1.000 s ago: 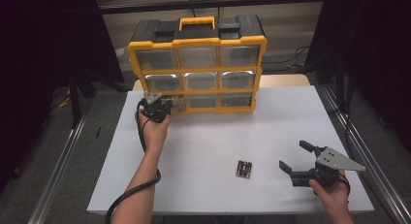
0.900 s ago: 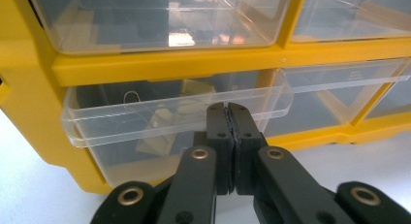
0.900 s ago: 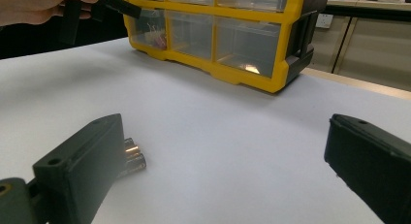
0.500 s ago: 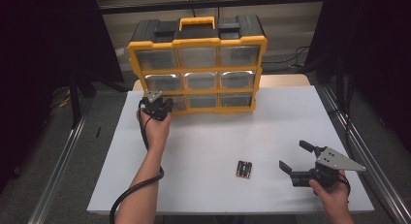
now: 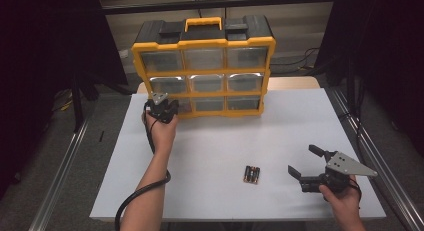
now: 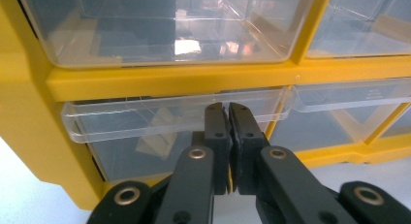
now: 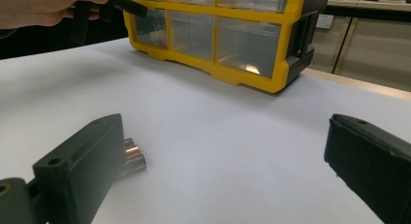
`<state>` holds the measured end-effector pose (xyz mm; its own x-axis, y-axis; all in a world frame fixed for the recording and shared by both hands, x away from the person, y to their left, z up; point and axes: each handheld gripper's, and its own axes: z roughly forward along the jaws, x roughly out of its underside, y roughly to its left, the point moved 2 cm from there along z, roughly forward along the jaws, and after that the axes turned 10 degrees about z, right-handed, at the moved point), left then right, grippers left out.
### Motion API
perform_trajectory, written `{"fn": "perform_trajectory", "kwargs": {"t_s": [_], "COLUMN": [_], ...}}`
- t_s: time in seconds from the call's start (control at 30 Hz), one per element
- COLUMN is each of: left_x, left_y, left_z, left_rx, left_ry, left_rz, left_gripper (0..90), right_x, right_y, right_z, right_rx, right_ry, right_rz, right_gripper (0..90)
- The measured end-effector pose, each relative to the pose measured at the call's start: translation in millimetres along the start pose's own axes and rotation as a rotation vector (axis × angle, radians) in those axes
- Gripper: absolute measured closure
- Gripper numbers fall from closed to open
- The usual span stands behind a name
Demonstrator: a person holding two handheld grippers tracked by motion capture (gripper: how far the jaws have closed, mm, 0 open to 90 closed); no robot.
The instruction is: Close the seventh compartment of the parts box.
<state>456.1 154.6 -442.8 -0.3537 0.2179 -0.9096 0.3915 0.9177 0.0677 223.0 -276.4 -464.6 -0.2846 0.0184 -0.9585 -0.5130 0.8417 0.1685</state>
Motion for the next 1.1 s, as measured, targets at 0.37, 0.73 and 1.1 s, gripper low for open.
{"fn": "perform_trajectory", "kwargs": {"t_s": [0.37,0.73,1.1], "left_x": [1.4,5.9,10.5], "left_y": [-1.6,-9.4,-26.6], "left_z": [3.6,3.2,0.7], "left_rx": [-0.009,-0.009,0.019], "left_ry": [-0.017,-0.046,-0.126], "left_rz": [0.013,0.013,0.0], "left_gripper": [83.1,71.1,50.6], "right_x": [0.1,-0.1,-0.3], "right_y": [-0.8,-0.8,-0.6], "right_z": [-0.4,-0.3,-0.8], "right_rx": [0.002,0.0,0.003], "right_ry": [0.001,-0.002,-0.005], "right_rz": [0.0,0.003,0.005], "right_gripper": [0.7,0.7,0.7]}}
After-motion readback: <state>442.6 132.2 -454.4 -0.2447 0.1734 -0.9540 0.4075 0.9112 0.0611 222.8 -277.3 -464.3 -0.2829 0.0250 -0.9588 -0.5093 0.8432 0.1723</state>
